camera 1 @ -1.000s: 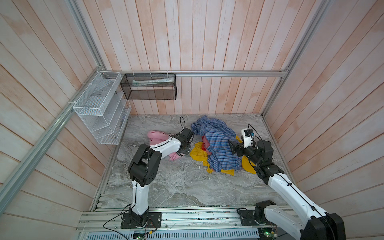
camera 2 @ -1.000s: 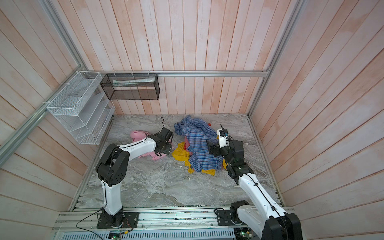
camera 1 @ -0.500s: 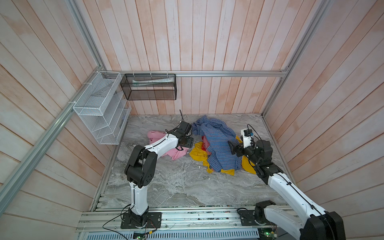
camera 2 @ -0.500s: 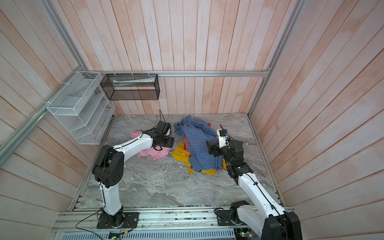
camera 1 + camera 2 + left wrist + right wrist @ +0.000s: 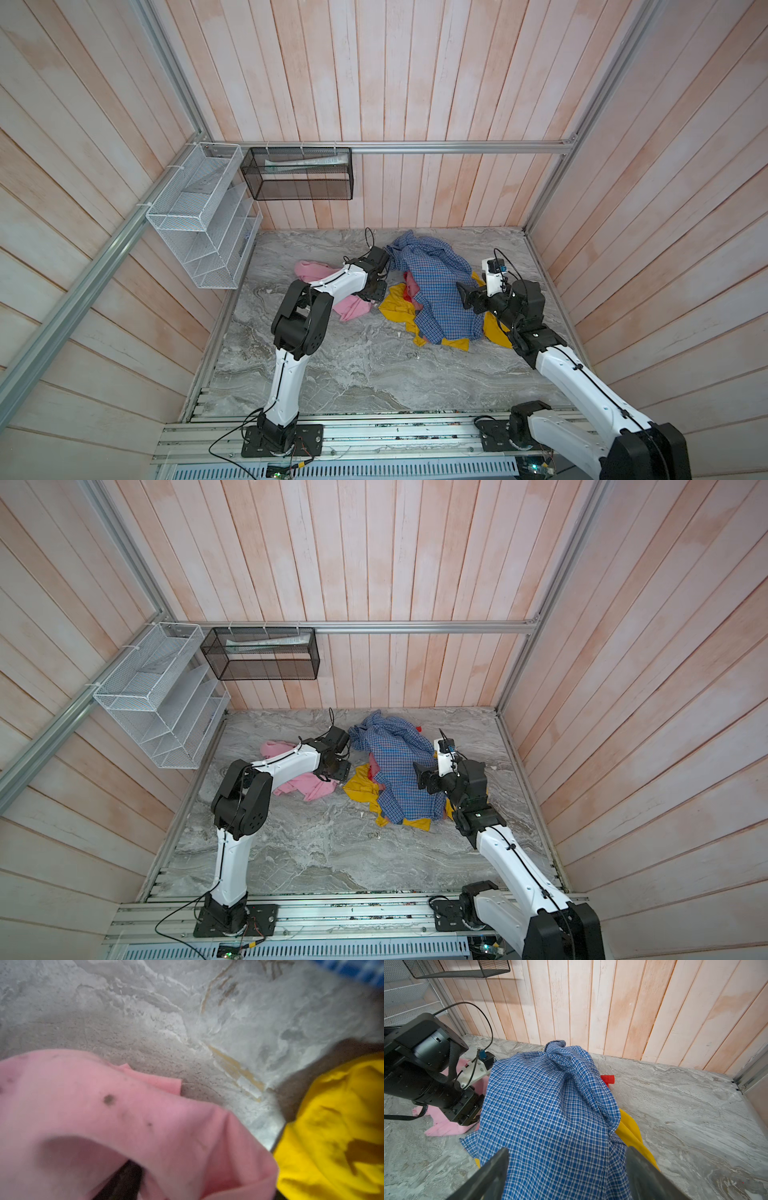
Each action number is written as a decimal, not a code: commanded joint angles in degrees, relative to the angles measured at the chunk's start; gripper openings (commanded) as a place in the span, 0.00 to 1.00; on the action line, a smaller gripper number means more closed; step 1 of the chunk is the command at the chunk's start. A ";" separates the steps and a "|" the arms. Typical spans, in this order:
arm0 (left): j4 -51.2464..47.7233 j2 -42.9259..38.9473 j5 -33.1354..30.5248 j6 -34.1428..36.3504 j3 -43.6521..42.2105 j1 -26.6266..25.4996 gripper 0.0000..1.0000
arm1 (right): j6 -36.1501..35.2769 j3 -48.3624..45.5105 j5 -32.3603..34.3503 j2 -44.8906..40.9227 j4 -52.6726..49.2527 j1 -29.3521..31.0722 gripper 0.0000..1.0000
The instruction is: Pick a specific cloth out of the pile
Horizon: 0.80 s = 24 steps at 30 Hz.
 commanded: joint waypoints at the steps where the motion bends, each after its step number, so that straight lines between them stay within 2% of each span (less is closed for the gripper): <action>1: -2.18 1.21 -1.22 -1.52 -2.12 0.12 0.73 | -0.60 1.42 0.66 -0.33 -1.21 0.04 0.88; 4: -2.41 2.77 -1.55 -2.25 -1.54 0.18 0.67 | -0.60 1.51 0.74 -0.29 -1.18 0.01 0.88; 11: 2.31 2.72 2.11 -4.15 -4.50 1.96 0.29 | -0.82 1.44 1.90 -1.24 -1.92 -0.09 0.88; 18: 6.05 -3.07 1.39 -7.09 -10.58 4.46 0.01 | -0.91 0.97 3.55 -2.51 -3.22 -0.36 0.88; 24: 11.83 -9.46 3.37 -5.87 -15.74 4.75 0.00 | -0.10 1.24 5.02 -3.50 -3.29 -0.53 0.89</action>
